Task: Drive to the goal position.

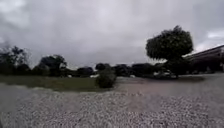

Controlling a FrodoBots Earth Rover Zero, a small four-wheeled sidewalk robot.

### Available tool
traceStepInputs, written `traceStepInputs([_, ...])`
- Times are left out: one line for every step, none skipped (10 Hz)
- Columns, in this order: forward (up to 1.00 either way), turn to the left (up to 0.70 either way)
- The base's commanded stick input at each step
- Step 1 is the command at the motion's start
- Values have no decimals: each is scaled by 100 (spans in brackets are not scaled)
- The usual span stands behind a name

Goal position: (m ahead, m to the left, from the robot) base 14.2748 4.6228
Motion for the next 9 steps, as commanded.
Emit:
traceStepInputs([50, 0])
traceStepInputs([50, 0])
traceStepInputs([50, 0])
traceStepInputs([50, 0])
traceStepInputs([50, 0])
traceStepInputs([50, 0])
traceStepInputs([50, 0])
traceStepInputs([50, 0])
traceStepInputs([50, 0])
